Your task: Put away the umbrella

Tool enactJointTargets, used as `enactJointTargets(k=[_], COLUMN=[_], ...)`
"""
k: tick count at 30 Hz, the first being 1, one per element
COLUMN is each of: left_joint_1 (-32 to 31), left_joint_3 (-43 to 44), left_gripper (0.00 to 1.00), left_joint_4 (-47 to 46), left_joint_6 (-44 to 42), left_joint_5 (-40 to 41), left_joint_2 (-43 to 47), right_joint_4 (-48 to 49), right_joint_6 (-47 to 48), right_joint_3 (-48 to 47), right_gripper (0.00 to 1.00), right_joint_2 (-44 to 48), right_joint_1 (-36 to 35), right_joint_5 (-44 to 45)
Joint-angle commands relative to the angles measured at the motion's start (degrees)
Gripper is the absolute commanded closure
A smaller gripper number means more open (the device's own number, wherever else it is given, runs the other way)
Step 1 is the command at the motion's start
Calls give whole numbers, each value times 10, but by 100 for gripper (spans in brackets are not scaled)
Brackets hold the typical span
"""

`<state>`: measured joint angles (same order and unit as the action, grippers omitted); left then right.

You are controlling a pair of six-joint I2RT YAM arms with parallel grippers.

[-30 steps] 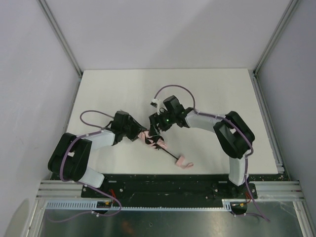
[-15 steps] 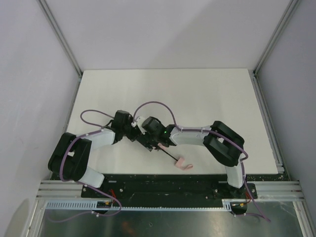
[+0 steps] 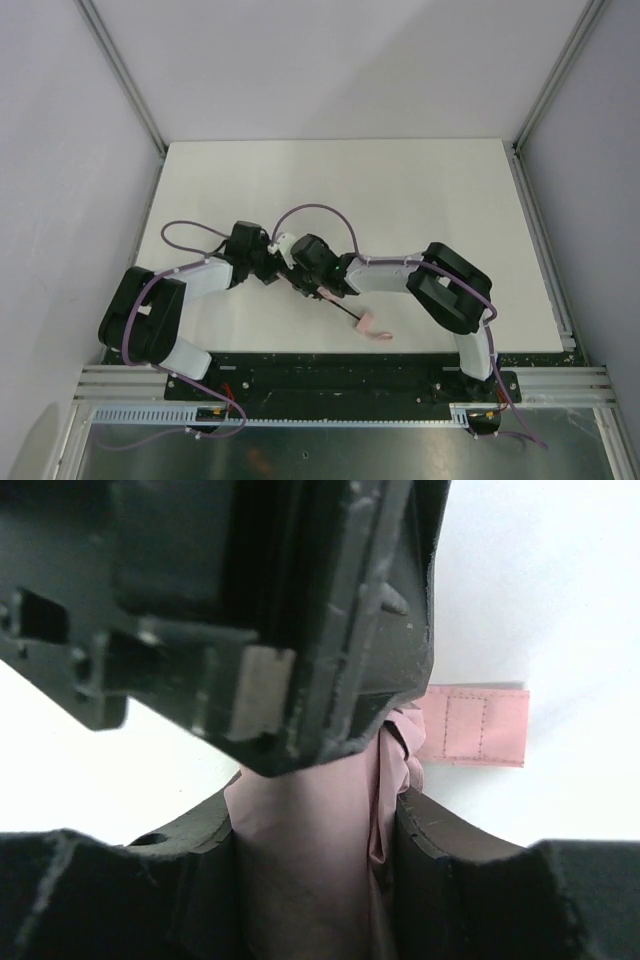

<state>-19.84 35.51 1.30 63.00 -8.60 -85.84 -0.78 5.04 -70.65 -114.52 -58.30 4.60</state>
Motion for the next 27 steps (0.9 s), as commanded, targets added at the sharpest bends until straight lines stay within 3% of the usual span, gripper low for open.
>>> enactJointTargets(k=[1, 4, 7, 11, 16, 19, 22, 27], left_joint_1=[-7, -7, -9, -17, -30, -34, -35, -36], left_joint_3=[-17, -19, -19, -22, -20, -19, -20, -29], left_gripper=[61, 40, 30, 24, 23, 25, 33, 69], left_joint_4=[104, 103, 101, 97, 86, 78, 67, 54], left_joint_6=[-43, -46, -49, -47, -41, -35, -32, -34], left_joint_5=[19, 23, 26, 28, 24, 19, 13, 17], left_joint_2=[-12, -12, -16, -25, -38, -47, -50, -31], right_joint_4=[8, 30, 53, 89, 147, 196, 253, 257], right_joint_6=[-1, -12, -31, -62, -118, -156, -195, -205], right_joint_3=[50, 56, 57, 57, 57, 57, 57, 57], right_gripper=[99, 100, 100, 100, 100, 100, 100, 100], right_joint_2=[-36, -28, -28, -29, -43, -58, -74, -82], right_joint_1=[52, 76, 103, 128, 149, 156, 158, 159], right_joint_5=[-85, -164, -254, -358, -448, -493, -534, -550])
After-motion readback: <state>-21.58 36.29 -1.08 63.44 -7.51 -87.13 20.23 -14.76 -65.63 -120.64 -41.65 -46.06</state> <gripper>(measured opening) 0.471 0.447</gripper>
